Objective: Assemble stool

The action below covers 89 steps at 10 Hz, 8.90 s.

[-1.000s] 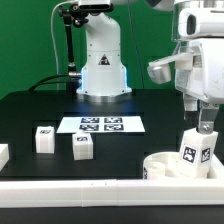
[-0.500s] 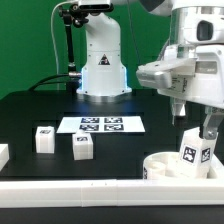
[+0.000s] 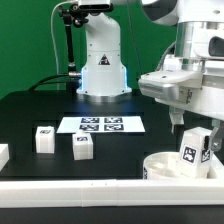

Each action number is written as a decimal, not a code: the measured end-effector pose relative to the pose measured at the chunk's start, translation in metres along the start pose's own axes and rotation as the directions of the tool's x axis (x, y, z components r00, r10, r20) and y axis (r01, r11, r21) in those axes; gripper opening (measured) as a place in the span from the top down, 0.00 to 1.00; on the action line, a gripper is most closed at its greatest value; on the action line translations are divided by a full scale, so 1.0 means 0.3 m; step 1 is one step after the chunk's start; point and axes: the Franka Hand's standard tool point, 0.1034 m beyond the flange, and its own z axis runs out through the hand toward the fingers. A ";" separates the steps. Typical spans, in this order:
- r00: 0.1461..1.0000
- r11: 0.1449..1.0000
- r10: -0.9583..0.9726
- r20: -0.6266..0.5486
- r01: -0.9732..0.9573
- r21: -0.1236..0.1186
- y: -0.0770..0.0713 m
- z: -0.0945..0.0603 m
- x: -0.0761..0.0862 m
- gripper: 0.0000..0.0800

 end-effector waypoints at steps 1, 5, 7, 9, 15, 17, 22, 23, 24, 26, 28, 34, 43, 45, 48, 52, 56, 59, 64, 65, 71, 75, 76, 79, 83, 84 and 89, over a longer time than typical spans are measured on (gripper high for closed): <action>1.000 1.000 0.001 0.000 -0.001 0.000 0.000 0.000 -0.001 0.34; 0.999 0.999 0.041 0.000 -0.041 0.000 -0.001 0.000 -0.006 0.57; 0.987 0.986 0.158 0.009 -0.158 0.045 -0.010 0.002 -0.016 0.57; 0.936 0.932 0.350 0.027 -0.351 0.088 -0.010 0.005 -0.028 0.57; 0.712 0.706 0.700 0.060 -0.702 0.099 -0.010 0.007 -0.044 0.57; 0.601 0.593 0.796 0.063 -0.797 0.110 -0.018 0.008 -0.052 0.57; 0.232 0.215 0.967 0.108 -0.965 0.150 -0.035 0.008 -0.051 0.57; 0.156 0.139 0.980 0.120 -0.980 0.141 -0.035 0.008 -0.050 0.57; 0.092 0.075 0.987 0.129 -0.988 0.133 -0.035 0.008 -0.049 0.57; -0.033 -0.050 0.989 0.144 -0.992 0.116 -0.034 0.008 -0.047 0.57; -0.219 -0.233 0.966 0.139 -0.967 0.100 -0.027 0.009 -0.054 0.57; -0.677 -0.690 0.723 0.137 -0.720 0.079 -0.020 0.015 -0.067 0.57; -0.970 -0.975 0.216 0.108 -0.220 -0.026 -0.032 0.019 -0.110 0.43; -0.954 -0.959 0.278 0.116 -0.282 -0.027 -0.035 0.014 -0.109 0.28; -0.820 -0.829 0.549 0.164 -0.559 -0.017 -0.057 -0.067 -0.148 0.19; -0.740 -0.754 0.640 0.208 -0.657 -0.017 -0.091 -0.106 -0.168 0.19; -0.617 -0.633 0.756 0.219 -0.774 0.007 -0.118 -0.098 -0.189 0.19; -0.320 -0.345 0.922 0.219 -0.935 0.084 -0.242 -0.103 -0.348 0.19; -0.305 -0.330 0.929 0.210 -0.939 0.094 -0.303 -0.088 -0.445 0.19; -0.308 -0.332 0.929 0.204 -0.939 0.092 -0.307 -0.080 -0.447 0.19; -0.319 -0.341 0.924 0.209 -0.937 0.075 -0.501 0.075 -0.427 0.19; -0.283 -0.342 0.885 0.370 -0.934 0.104 -0.516 0.074 -0.401 0.19; -0.270 -0.344 0.868 0.418 -0.933 0.110 -0.520 0.082 -0.398 0.19; -0.220 -0.352 0.788 0.575 -0.927 0.128 -0.541 0.103 -0.387 0.19; -0.263 -0.419 0.689 0.676 -0.905 0.074 -0.598 0.135 -0.412 0.19; -0.257 -0.422 0.674 0.693 -0.904 0.075 -0.606 0.132 -0.411 0.19; -0.164 -0.429 0.506 0.847 -0.899 0.082 -0.650 0.125 -0.385 0.19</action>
Offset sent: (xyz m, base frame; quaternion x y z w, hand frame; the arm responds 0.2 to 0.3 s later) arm 0.0000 0.0000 0.0000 0.0000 0.0000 0.0000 1.0000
